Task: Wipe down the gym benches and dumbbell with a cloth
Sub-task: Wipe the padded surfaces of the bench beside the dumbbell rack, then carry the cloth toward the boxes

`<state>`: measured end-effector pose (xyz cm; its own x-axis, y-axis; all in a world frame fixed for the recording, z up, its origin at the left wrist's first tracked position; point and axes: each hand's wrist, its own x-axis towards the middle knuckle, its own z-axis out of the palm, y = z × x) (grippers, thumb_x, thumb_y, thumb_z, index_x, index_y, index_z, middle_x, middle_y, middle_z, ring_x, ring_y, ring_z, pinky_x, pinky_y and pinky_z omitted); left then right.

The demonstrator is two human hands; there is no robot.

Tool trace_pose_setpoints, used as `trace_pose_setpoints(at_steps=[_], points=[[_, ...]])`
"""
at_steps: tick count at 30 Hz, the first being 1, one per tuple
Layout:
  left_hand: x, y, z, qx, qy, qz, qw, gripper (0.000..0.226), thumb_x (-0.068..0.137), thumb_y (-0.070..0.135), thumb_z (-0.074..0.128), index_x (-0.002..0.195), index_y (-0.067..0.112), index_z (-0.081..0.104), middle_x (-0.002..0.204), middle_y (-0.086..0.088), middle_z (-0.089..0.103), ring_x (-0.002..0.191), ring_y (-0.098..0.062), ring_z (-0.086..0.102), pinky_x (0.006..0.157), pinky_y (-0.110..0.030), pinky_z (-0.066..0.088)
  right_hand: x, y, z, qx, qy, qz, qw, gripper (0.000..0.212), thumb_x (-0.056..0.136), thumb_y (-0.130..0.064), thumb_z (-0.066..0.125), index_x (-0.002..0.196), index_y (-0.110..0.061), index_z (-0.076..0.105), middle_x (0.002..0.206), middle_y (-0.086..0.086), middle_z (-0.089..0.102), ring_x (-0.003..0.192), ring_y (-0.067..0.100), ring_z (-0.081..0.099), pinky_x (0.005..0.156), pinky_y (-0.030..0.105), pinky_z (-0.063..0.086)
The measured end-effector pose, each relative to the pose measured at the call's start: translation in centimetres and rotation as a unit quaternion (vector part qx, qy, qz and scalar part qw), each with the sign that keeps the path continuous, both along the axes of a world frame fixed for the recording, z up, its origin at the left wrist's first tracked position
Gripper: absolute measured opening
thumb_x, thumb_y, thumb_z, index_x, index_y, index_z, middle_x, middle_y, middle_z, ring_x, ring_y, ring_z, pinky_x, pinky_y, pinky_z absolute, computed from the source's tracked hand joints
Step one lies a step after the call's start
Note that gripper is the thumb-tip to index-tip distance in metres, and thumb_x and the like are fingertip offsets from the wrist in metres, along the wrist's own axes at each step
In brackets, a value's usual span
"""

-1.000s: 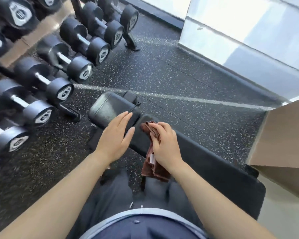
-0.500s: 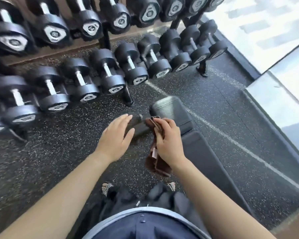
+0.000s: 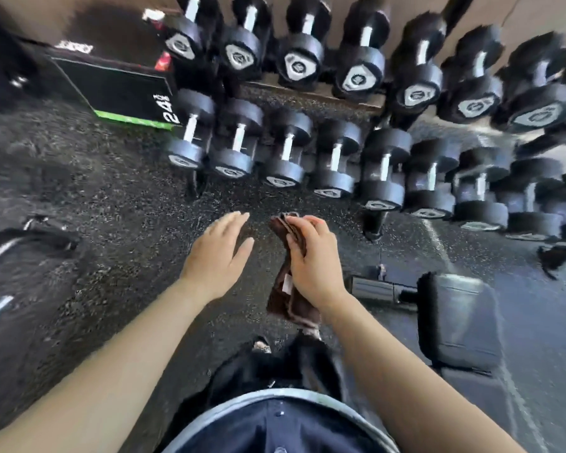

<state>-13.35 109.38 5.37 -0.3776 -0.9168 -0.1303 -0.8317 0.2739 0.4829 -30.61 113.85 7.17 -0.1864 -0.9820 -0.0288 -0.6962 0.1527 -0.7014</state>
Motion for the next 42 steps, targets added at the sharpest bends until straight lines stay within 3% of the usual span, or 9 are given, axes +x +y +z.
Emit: trace_pose_setpoints(at_steps=[8,12,15,19,31,36,42], points=[[9.6,-4.4,-0.7,0.016,-0.018,0.151,0.988,0.058,0.094,0.049,0.023,0.146,0.023,0.025,0.153,0.003,0.026,0.139,-0.016,0.025,0.112,-0.038,0.023,9.0,-10.5,-0.9,0.01,-0.01,0.143,0.99,0.032,0.096,-0.02,0.048,0.127,-0.019,0.054,0.131,0.004,0.049,0.114,0.026,0.045,0.1,0.029,0.033],[13.1,-9.4,-1.4,0.016,-0.022,0.198,0.98,0.055,0.095,0.047,0.024,0.145,0.023,0.026,0.152,0.003,0.027,0.139,-0.016,0.025,0.112,-0.037,0.023,12.9,-17.4,-2.0,0.019,-0.01,0.188,0.982,0.032,0.096,-0.021,0.047,0.128,-0.022,0.053,0.132,0.0,0.047,0.115,0.024,0.042,0.094,0.022,0.027],[15.4,-14.7,-1.9,0.026,-0.028,0.22,0.975,0.054,0.096,0.045,0.026,0.145,0.022,0.026,0.152,0.002,0.027,0.14,-0.015,0.023,0.113,-0.037,0.022,15.4,-23.7,-2.7,0.018,-0.011,0.214,0.977,0.032,0.097,-0.021,0.047,0.128,-0.021,0.053,0.131,0.0,0.048,0.115,0.026,0.043,0.095,0.025,0.03],[18.1,-22.0,-1.3,0.038,-0.032,0.233,0.971,0.055,0.096,0.045,0.027,0.145,0.02,0.028,0.152,0.001,0.029,0.139,-0.016,0.025,0.113,-0.037,0.024,18.0,-31.9,-2.6,0.029,-0.011,0.229,0.973,0.032,0.097,-0.023,0.046,0.129,-0.022,0.052,0.131,0.001,0.047,0.114,0.027,0.042,0.098,0.034,0.035],[26.0,-38.7,0.1,0.011,-0.03,0.269,0.963,0.054,0.097,0.043,0.029,0.145,0.019,0.028,0.151,-0.001,0.029,0.139,-0.016,0.025,0.112,-0.036,0.024,26.6,-50.1,-1.4,0.022,-0.008,0.283,0.959,0.033,0.098,-0.022,0.043,0.13,-0.02,0.05,0.132,0.003,0.045,0.116,0.028,0.041,0.096,0.033,0.033],[32.2,-46.5,-0.5,-0.005,-0.028,0.253,0.967,0.054,0.097,0.044,0.028,0.145,0.019,0.028,0.152,0.0,0.028,0.139,-0.016,0.024,0.111,-0.034,0.023,32.7,-57.1,-2.0,0.016,-0.024,0.26,0.965,0.032,0.097,-0.022,0.045,0.129,-0.021,0.051,0.133,0.004,0.045,0.116,0.03,0.043,0.1,0.038,0.037],[41.6,-57.1,-0.4,-0.026,-0.023,0.214,0.976,0.052,0.097,0.042,0.031,0.144,0.019,0.03,0.15,0.001,0.031,0.137,-0.013,0.024,0.108,-0.028,0.021,41.5,-66.0,-2.8,0.004,-0.031,0.205,0.978,0.032,0.097,-0.022,0.046,0.128,-0.023,0.052,0.132,0.003,0.047,0.115,0.03,0.042,0.097,0.033,0.032]])
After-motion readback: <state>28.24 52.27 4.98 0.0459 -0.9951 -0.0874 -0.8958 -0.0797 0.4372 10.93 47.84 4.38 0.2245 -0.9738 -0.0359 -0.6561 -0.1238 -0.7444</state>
